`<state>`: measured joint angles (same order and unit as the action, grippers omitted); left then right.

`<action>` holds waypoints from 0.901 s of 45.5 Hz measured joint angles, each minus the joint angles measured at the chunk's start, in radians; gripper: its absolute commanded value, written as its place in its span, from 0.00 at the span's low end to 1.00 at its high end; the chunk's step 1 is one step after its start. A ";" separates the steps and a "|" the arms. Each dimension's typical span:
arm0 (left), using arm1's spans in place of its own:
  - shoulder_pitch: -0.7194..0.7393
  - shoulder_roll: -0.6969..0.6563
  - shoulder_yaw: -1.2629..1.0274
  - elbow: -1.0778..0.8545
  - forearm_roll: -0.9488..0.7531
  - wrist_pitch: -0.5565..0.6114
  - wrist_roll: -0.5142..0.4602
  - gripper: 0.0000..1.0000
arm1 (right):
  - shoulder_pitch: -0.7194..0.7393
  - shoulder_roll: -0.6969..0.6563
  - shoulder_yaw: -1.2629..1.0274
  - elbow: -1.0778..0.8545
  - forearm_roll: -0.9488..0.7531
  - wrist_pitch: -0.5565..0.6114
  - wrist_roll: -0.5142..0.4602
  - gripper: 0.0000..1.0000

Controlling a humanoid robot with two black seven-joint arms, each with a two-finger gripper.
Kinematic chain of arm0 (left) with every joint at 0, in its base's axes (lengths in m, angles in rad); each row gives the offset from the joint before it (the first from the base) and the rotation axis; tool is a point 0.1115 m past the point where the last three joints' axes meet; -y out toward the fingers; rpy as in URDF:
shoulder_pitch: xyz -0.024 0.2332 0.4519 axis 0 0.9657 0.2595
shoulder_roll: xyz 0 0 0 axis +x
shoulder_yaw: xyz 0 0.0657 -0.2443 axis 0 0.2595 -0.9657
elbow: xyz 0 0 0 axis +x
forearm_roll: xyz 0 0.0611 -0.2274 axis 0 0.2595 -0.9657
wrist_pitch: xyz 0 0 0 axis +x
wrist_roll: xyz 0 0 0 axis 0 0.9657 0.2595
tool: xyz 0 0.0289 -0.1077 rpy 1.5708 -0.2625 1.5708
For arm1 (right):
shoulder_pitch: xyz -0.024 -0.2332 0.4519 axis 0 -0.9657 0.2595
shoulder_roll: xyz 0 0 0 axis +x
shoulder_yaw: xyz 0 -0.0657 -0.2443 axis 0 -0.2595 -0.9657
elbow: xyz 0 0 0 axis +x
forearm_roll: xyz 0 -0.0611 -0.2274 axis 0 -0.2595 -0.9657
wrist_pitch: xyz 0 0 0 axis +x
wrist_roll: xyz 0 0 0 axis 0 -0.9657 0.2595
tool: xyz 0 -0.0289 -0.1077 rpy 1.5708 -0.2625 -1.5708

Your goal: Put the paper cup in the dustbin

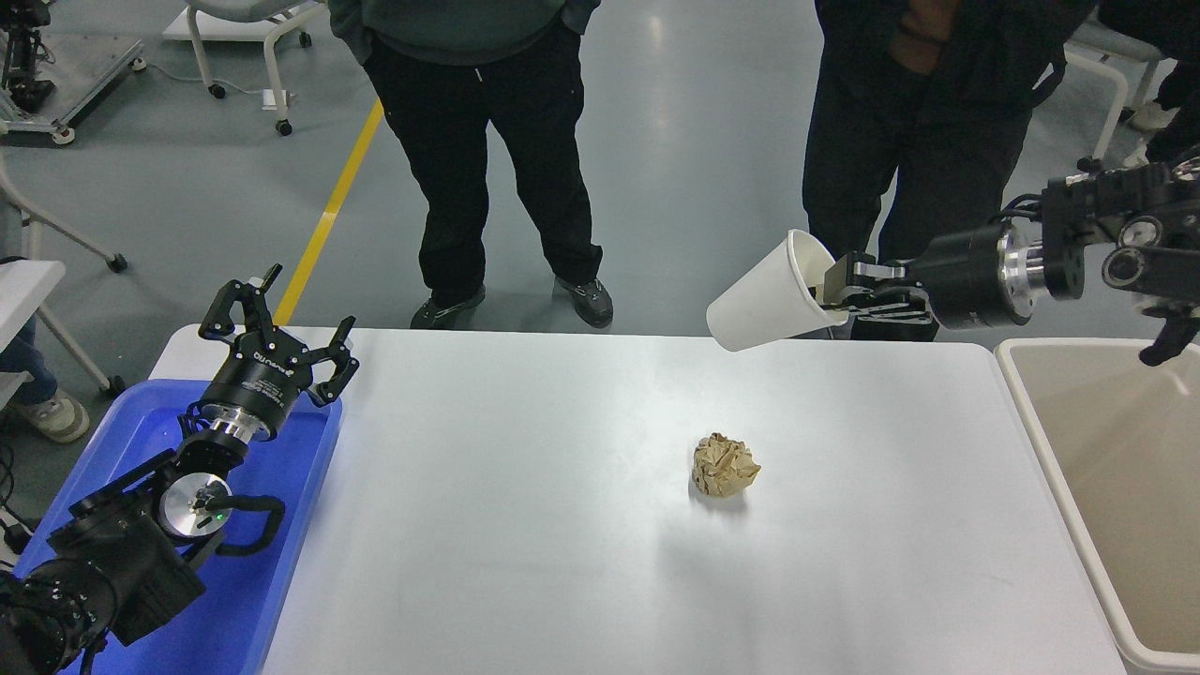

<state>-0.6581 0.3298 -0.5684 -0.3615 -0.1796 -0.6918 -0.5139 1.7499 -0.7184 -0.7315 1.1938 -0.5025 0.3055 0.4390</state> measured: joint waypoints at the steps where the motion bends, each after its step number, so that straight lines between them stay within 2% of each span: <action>1: 0.000 0.000 0.000 0.000 0.000 0.000 0.000 1.00 | -0.005 -0.001 0.001 -0.011 0.005 0.000 0.000 0.00; 14: 0.000 0.000 0.000 0.000 0.000 0.000 0.000 1.00 | -0.146 -0.013 0.006 -0.282 0.125 0.008 -0.001 0.00; 27: 0.000 0.000 0.000 0.000 0.000 0.000 0.000 1.00 | -0.361 -0.013 0.032 -0.644 0.240 0.013 -0.009 0.00; 41: 0.000 0.000 -0.001 -0.001 0.000 0.000 0.000 1.00 | -0.560 0.003 0.112 -0.923 0.290 0.011 -0.050 0.00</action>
<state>-0.6581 0.3297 -0.5690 -0.3622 -0.1800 -0.6918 -0.5139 1.1898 -0.7151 -0.6195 0.2706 -0.2128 0.3160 0.3891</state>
